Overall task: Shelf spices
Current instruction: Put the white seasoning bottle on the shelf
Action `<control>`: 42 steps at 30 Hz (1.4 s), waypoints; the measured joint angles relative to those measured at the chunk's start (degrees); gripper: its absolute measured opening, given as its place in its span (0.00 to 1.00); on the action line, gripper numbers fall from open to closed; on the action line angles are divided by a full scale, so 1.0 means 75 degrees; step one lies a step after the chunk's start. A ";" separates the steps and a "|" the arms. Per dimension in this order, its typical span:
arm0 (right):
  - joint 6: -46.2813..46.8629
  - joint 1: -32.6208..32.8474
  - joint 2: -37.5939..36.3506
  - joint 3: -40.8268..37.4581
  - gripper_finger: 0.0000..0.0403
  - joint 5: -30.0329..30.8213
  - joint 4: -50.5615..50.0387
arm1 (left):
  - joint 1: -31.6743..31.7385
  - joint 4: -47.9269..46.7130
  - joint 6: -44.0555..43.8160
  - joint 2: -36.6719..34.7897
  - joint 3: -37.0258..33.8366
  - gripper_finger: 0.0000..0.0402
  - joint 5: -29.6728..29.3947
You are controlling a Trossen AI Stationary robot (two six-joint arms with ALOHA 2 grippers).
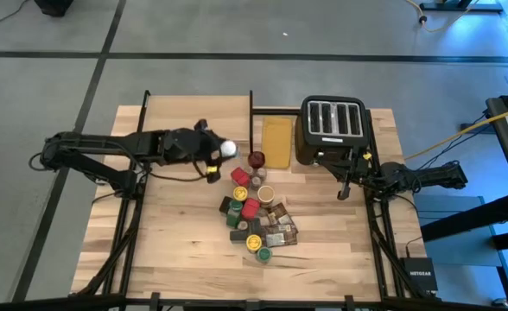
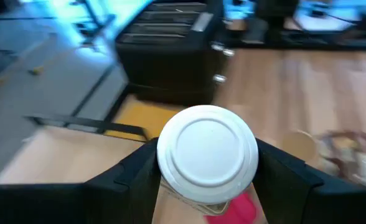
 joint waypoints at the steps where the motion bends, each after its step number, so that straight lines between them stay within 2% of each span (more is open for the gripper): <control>1: 0.0000 0.0000 0.0001 0.0002 0.01 0.0000 0.0000 | 0.0126 0.0018 0.0000 0.0000 0.0036 0.51 -0.0179; 4: 0.0000 0.0000 0.0002 0.0000 0.01 0.0000 0.0000 | 0.0613 0.0093 0.0003 0.0003 0.0059 0.51 -0.0579; 9: 0.0000 0.0000 -0.0001 0.0000 0.01 0.0000 0.0000 | 0.1614 -0.0042 -0.0066 0.0065 0.0059 0.51 -0.0582; 14: 0.0000 0.0000 0.0000 0.0001 0.01 0.0000 -0.0015 | 0.2609 -0.0111 -0.0450 0.0154 0.0059 0.51 0.0092; 18: 0.0000 0.0000 0.0002 0.0000 0.01 0.0000 -0.0067 | 0.3099 -0.0388 -0.0634 0.0342 0.0059 0.54 0.0182; 29: 0.0000 0.0000 0.0001 0.0001 0.01 0.0000 -0.0182 | 0.3339 -0.0559 -0.0460 0.0554 0.0059 0.56 0.0223; 42: 0.0112 0.0000 0.0000 0.0002 0.01 0.0016 -0.0185 | 0.3489 -0.0566 -0.0237 0.0560 0.0070 0.64 0.0301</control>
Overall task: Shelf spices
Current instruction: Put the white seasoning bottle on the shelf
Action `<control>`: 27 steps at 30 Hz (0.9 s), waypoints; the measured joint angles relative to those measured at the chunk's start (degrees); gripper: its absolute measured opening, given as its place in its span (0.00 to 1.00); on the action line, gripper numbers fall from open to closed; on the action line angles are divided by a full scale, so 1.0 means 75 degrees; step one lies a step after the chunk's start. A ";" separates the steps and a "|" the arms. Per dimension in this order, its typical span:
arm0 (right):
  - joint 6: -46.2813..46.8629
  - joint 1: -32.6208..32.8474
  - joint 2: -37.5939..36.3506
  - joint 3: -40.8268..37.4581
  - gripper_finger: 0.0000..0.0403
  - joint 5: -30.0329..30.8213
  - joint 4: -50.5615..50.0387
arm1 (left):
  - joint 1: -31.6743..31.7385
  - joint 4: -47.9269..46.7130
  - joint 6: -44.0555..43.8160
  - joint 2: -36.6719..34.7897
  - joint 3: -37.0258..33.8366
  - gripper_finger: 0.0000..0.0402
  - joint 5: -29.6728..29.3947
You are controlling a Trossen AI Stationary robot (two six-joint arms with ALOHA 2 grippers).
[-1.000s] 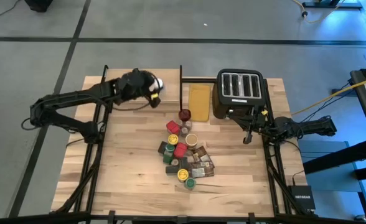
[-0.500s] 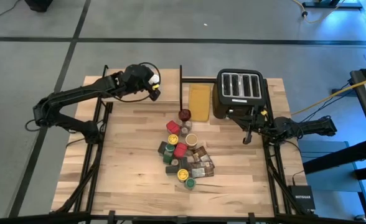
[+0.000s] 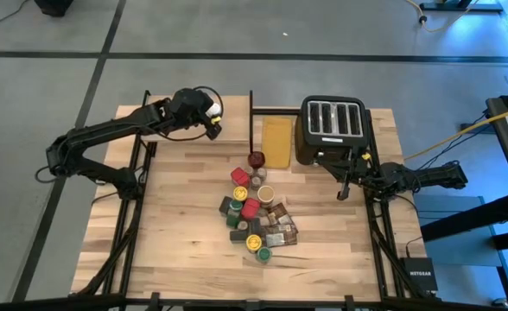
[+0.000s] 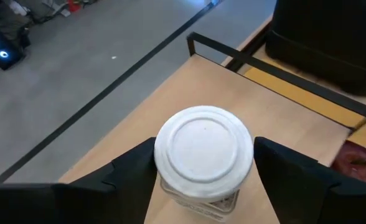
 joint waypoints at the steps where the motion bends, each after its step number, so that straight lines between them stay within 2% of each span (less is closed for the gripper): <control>1: -0.0001 -0.0002 0.0001 -0.0002 0.01 0.0005 0.0001 | 0.0026 -0.0062 0.0042 0.0000 0.0059 0.64 0.0000; 11: 0.0002 0.0000 -0.0001 -0.0001 0.01 0.0013 -0.0009 | 0.0091 -0.1227 0.0905 -0.0012 0.1204 0.63 0.0102; 13: 0.0002 0.0000 -0.0001 0.0001 0.01 0.0013 -0.0010 | 0.0181 -0.1344 0.1277 -0.0012 0.1313 0.63 0.0463; 16: 0.0002 -0.0001 -0.0001 -0.0001 0.01 0.0013 -0.0010 | 0.0429 -0.1539 0.2013 0.0004 0.1314 0.63 0.1652; 18: 0.0002 0.0000 0.0001 -0.0001 0.01 0.0013 -0.0010 | 0.0583 -0.1566 0.2561 0.0053 0.1312 0.63 0.2145; 22: -0.0001 -0.0002 0.0000 0.0000 0.01 0.0013 -0.0013 | 0.0928 -0.1479 0.3557 0.0135 0.1312 0.63 0.2141; 27: -0.0001 0.0000 0.0000 0.0000 0.01 0.0013 -0.0031 | 0.1358 -0.1372 0.4024 0.0220 0.1312 0.63 0.2202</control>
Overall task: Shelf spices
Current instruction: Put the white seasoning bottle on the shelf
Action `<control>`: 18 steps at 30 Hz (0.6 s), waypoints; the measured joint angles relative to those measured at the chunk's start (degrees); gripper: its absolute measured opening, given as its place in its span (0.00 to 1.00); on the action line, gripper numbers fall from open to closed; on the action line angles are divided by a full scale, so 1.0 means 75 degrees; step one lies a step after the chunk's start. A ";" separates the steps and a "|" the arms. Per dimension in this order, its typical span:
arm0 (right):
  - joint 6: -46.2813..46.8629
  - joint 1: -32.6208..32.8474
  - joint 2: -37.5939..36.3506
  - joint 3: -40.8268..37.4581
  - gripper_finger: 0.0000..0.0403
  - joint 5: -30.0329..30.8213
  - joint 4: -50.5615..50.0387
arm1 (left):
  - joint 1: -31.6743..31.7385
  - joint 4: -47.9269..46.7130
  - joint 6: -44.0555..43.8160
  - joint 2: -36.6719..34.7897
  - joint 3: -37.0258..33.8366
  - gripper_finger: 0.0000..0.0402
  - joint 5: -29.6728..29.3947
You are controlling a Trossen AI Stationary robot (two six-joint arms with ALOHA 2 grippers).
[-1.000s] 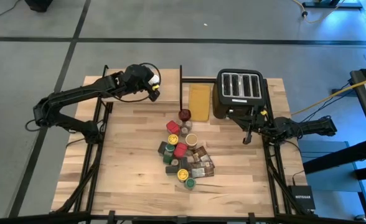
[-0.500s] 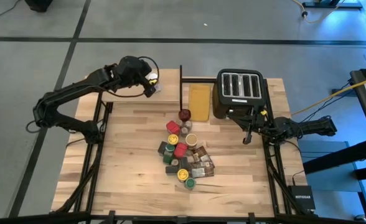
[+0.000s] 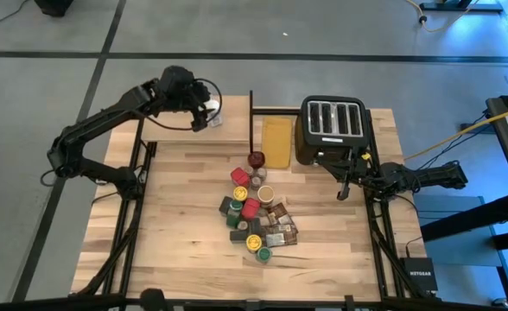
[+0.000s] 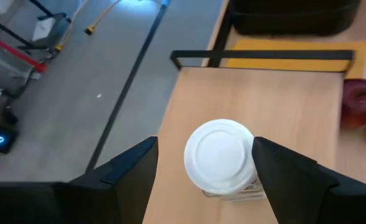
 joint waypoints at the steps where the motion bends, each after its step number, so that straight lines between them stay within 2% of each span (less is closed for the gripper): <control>1: 0.0000 0.0000 0.0000 0.0000 0.01 0.0000 -0.0001 | 0.0093 -0.0006 0.0000 0.0024 0.0003 0.63 0.0146; 4: 0.0003 -0.0003 -0.0001 -0.0001 0.01 -0.0003 -0.0009 | 0.0279 0.0094 -0.0075 0.0030 -0.0139 0.63 0.1084; 6: 0.0003 -0.0002 0.0000 0.0000 0.01 -0.0003 -0.0012 | 0.0350 0.0159 -0.0079 0.0030 -0.0204 0.63 0.1373; 18: 0.0003 0.0000 -0.0001 -0.0001 0.01 -0.0003 -0.0029 | 0.0554 0.0129 -0.0053 0.0054 -0.0242 0.63 0.1347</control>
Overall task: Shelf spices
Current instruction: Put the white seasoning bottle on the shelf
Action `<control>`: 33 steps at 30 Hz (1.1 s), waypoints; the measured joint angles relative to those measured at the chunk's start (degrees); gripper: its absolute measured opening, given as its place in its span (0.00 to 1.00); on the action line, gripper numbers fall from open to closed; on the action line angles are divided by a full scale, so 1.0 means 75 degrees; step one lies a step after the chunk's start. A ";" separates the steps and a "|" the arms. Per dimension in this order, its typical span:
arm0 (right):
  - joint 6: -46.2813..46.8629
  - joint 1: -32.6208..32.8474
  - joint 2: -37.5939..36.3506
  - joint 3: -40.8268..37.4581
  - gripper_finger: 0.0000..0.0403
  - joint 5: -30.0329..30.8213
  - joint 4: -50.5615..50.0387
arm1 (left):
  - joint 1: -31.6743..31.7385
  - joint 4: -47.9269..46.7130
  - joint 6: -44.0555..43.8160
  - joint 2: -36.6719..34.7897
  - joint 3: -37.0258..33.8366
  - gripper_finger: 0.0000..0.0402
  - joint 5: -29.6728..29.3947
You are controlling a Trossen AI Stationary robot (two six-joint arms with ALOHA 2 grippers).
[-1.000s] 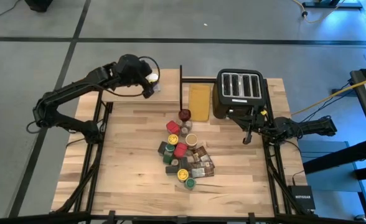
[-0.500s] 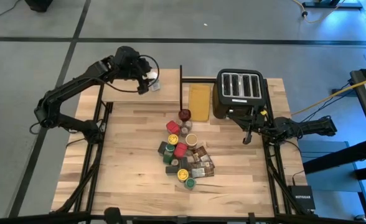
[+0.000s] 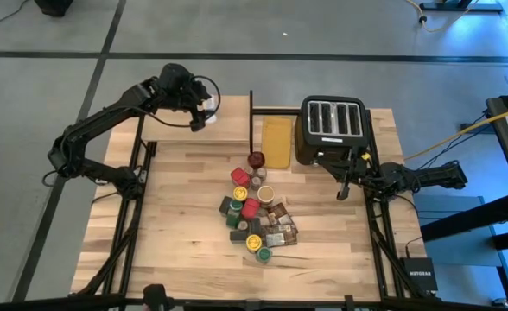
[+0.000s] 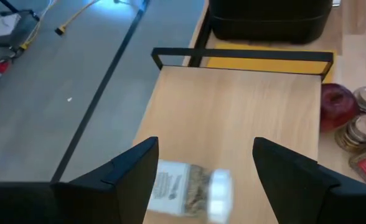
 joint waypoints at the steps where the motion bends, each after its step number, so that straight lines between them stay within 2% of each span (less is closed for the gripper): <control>1: -0.0001 -0.0002 0.0000 0.0000 0.01 0.0000 0.0000 | 0.0000 -0.0017 -0.0045 0.0000 0.0001 0.63 0.0003; 7: -0.0001 -0.0001 0.0000 0.0001 0.01 0.0000 0.0000 | 0.0000 0.0028 -0.0240 0.0000 0.0003 0.63 -0.0050; 13: 0.0000 -0.0003 0.0000 0.0001 0.01 0.0000 -0.0003 | 0.0000 -0.0069 -0.0979 0.0000 -0.0001 0.63 -0.0728; 17: 0.0000 0.0000 0.0000 0.0000 0.01 0.0000 -0.0003 | 0.0029 0.0312 -0.1609 -0.0005 -0.0334 0.63 -0.1307; 23: 0.0000 -0.0003 0.0000 0.0003 0.01 -0.0021 0.0000 | 0.0035 0.0893 -0.2967 -0.0003 -0.0852 0.63 -0.1694; 33: 0.0000 -0.0003 0.0002 0.0003 0.01 -0.0023 0.0002 | 0.0020 0.1691 -0.3356 -0.0003 -0.1702 0.63 -0.1892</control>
